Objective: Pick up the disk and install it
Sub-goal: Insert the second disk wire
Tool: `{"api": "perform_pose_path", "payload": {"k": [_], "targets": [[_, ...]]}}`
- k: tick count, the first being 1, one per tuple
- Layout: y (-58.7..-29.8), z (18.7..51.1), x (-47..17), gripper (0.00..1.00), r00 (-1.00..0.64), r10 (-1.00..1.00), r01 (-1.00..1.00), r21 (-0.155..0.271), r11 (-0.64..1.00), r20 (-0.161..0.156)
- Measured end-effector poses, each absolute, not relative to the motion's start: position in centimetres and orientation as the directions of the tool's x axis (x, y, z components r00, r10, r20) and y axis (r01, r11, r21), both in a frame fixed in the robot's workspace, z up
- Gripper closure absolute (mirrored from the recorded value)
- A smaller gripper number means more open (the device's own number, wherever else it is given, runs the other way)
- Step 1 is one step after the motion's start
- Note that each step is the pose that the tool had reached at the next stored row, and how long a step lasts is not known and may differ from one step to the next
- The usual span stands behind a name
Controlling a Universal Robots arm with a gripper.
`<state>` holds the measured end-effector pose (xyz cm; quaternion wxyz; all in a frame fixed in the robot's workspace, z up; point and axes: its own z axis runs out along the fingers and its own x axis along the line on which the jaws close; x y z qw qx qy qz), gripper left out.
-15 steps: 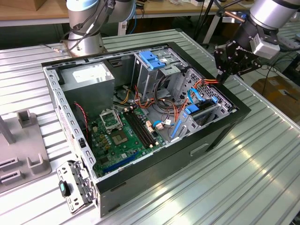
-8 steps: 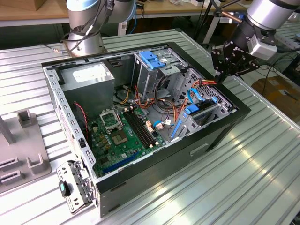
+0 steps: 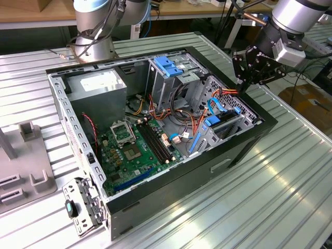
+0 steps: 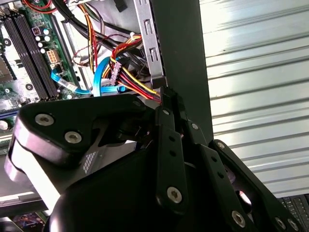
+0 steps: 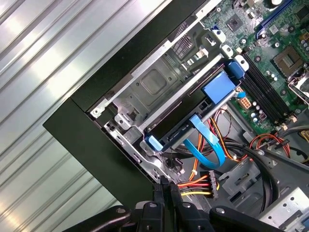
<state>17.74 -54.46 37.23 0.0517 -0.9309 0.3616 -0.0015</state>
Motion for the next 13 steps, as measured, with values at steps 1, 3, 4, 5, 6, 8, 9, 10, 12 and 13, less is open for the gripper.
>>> {"api": "perform_pose_path", "payload": {"k": [1,3,4,5,6,8,9,10,12,13], "targets": [[-54.46,37.22,17.74,0.83,0.733,-0.679,-0.679,-0.097,-0.728,-0.035],[-54.46,37.21,17.73,0.83,0.717,-0.696,-0.695,-0.097,-0.712,-0.035],[-54.46,37.19,17.73,0.83,0.704,-0.709,-0.708,-0.097,-0.699,-0.035],[-54.46,37.17,17.74,0.83,0.692,-0.721,-0.720,-0.097,-0.687,-0.034],[-54.46,37.17,17.74,0.83,0.683,-0.730,-0.729,-0.097,-0.677,-0.034],[-54.47,37.15,17.74,0.83,0.666,-0.745,-0.744,-0.097,-0.661,-0.034],[-54.46,37.15,17.74,0.83,0.658,-0.752,-0.751,-0.097,-0.653,-0.034],[-54.46,37.14,17.74,0.83,0.651,-0.758,-0.757,-0.097,-0.646,-0.034],[-54.47,37.14,17.73,0.83,0.648,-0.761,-0.760,-0.096,-0.643,-0.034],[-54.46,37.14,17.74,0.83,0.648,-0.761,-0.760,-0.096,-0.643,-0.034]]}}
